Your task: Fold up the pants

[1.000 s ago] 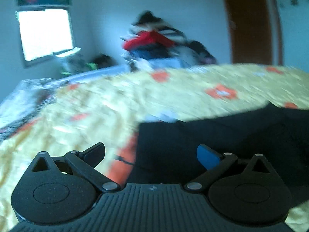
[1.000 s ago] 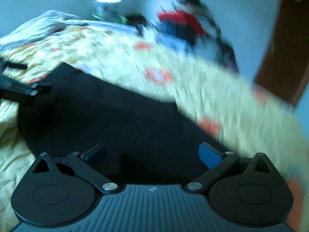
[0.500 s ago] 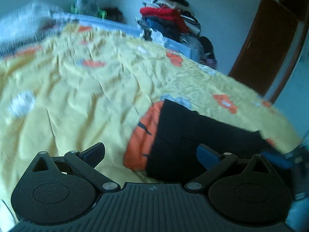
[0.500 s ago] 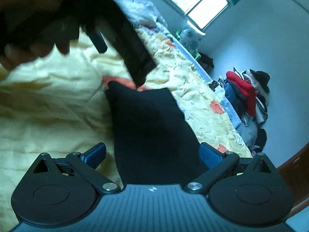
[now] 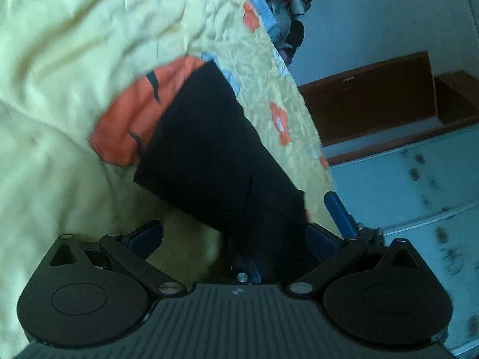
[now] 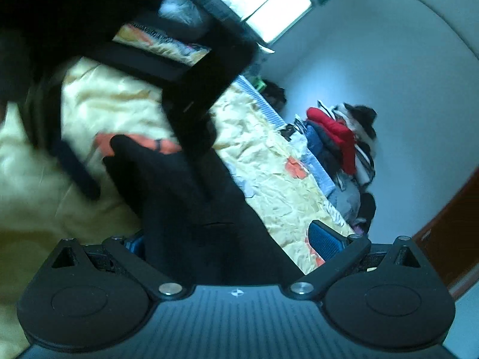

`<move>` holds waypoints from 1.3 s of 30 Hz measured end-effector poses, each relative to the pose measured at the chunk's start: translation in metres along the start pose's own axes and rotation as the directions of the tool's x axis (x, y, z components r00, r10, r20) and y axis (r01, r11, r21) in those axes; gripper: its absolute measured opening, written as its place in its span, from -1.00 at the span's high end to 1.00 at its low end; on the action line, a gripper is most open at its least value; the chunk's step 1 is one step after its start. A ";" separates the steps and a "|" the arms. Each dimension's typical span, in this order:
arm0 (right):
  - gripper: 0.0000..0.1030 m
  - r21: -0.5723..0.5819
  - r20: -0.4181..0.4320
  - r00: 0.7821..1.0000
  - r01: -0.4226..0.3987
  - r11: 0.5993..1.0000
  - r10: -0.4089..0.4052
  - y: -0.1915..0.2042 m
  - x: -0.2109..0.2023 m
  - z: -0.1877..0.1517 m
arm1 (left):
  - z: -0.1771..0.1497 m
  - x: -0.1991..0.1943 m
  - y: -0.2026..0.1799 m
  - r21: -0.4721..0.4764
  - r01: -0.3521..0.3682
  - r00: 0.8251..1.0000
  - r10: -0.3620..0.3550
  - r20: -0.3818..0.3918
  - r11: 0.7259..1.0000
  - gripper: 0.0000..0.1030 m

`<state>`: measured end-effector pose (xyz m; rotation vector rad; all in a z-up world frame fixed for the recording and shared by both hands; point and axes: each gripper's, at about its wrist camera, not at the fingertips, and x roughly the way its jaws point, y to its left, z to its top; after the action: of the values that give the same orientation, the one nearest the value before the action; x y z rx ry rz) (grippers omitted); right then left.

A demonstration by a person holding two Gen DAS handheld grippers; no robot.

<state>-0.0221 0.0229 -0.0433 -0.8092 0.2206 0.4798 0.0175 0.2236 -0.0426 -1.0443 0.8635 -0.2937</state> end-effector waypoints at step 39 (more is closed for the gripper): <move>0.34 0.536 0.099 0.917 -0.377 0.755 0.388 -0.098 0.041 -0.025 | -0.026 0.032 -0.098 0.479 -0.354 0.903 0.162 0.397 0.803 0.59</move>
<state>0.0612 -0.0405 -0.0126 -0.1935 0.5240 0.7534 0.0359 0.1395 0.0190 -0.4103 0.5481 -0.1018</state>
